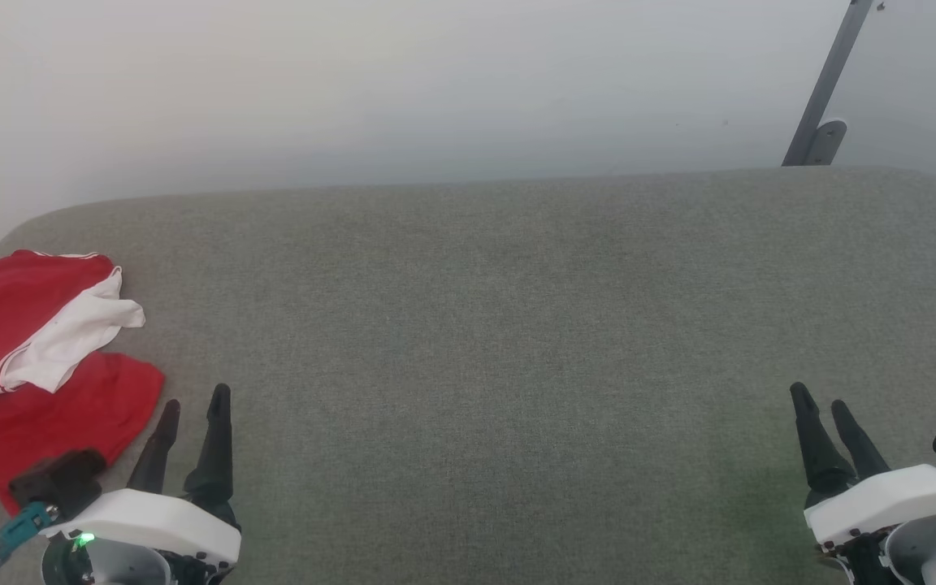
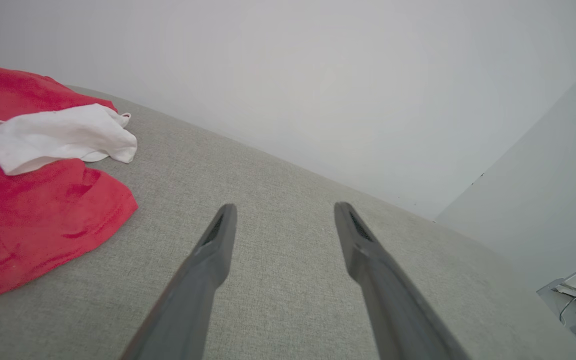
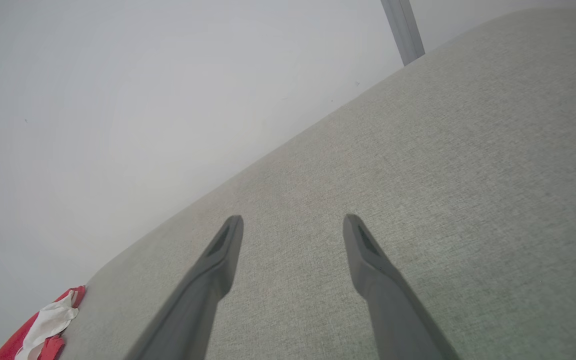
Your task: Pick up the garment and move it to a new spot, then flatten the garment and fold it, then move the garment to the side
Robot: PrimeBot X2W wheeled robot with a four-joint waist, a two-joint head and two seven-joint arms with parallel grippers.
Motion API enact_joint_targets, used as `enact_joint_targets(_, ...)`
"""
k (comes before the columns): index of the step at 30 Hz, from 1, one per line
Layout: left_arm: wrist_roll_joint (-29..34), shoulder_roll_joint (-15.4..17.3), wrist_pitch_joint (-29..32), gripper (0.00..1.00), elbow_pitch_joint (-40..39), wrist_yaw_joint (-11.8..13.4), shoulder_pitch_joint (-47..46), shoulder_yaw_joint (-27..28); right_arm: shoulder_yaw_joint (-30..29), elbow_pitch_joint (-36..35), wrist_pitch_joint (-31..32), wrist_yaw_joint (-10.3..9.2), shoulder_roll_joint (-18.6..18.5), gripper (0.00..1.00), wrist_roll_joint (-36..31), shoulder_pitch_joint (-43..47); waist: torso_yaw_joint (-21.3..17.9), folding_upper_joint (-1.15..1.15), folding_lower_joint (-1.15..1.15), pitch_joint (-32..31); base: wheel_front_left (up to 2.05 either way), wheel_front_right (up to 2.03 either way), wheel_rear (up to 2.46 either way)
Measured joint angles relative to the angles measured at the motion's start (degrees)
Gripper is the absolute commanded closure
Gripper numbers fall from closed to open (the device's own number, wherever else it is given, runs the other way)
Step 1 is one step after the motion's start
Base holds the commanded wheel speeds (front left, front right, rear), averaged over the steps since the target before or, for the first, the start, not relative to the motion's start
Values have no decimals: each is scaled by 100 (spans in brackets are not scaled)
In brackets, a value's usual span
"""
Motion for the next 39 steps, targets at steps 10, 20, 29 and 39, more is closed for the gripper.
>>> enact_joint_targets(10,578,42,-140,0,-43,-58,66,48,-26,14,-119,1,-89,0,-478,0,-16,0,0,1,0,0,0)
enact_joint_targets(20,1136,79,-279,0,-98,-111,87,79,-34,15,-226,1,-165,0,-955,-1,-28,0,0,-10,0,0,0)
enact_joint_targets(29,1688,91,-400,0,-155,-126,185,137,-31,-40,-296,1,-222,0,-1423,-1,-35,0,0,-31,0,0,0)
enact_joint_targets(39,2149,94,-535,0,-222,-136,202,152,-20,-82,-393,1,-290,0,-1818,-1,-52,0,0,-32,0,0,0)
